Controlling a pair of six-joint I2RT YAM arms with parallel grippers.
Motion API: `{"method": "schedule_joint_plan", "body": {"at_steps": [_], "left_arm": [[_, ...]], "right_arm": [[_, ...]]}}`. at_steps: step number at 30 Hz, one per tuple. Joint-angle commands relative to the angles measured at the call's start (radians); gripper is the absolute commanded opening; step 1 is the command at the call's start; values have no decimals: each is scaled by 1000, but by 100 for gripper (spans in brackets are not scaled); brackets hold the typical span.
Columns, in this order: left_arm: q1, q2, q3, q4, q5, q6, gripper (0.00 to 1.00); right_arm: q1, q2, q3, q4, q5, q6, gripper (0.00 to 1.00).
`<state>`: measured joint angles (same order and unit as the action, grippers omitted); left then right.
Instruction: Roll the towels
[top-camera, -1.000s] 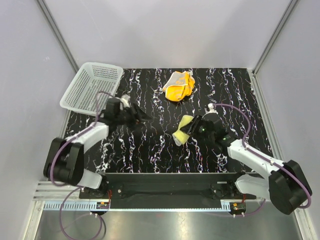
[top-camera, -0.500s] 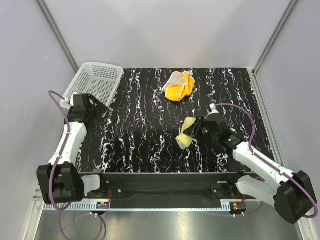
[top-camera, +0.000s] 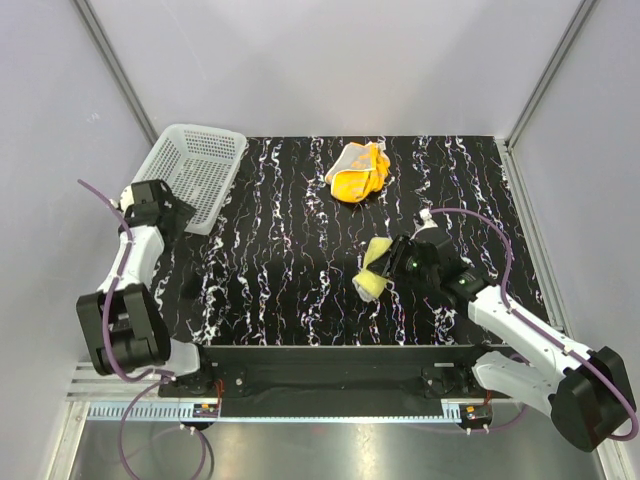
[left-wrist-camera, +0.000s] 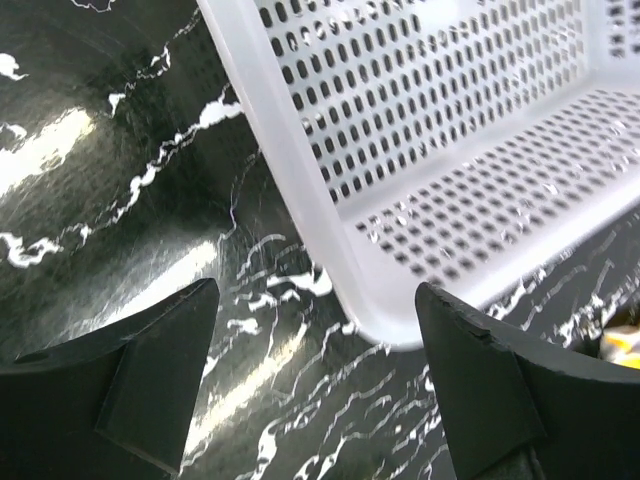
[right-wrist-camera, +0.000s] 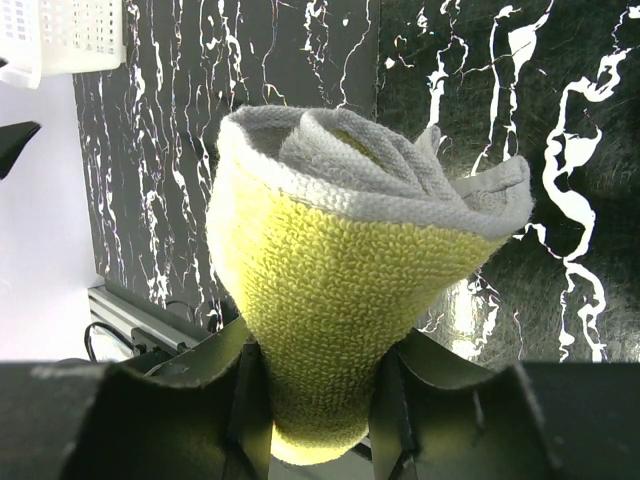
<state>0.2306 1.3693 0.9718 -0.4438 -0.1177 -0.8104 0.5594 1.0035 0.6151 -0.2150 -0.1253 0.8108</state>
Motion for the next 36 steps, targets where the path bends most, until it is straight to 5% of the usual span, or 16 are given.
{"method": "schedule_joint_plan", "body": {"at_steps": [1, 8, 12, 15, 26, 36], "left_arm": [[21, 69, 60, 77, -2, -23, 84], [26, 233, 142, 134, 50, -7, 63], [26, 292, 197, 126, 93, 40, 21], [26, 310, 215, 125, 148, 88, 2], [-5, 202, 64, 88, 311, 240, 0], [-207, 106, -39, -4, 363, 353, 0]], "right_arm": [[8, -13, 8, 26, -22, -13, 40], [10, -6, 0, 23, -19, -16, 40], [8, -6, 9, 17, -16, -27, 40], [8, 6, 34, 22, -28, -53, 41], [8, 181, 322, 112, -341, -217, 41], [10, 506, 709, 137, -743, -277, 42]]}}
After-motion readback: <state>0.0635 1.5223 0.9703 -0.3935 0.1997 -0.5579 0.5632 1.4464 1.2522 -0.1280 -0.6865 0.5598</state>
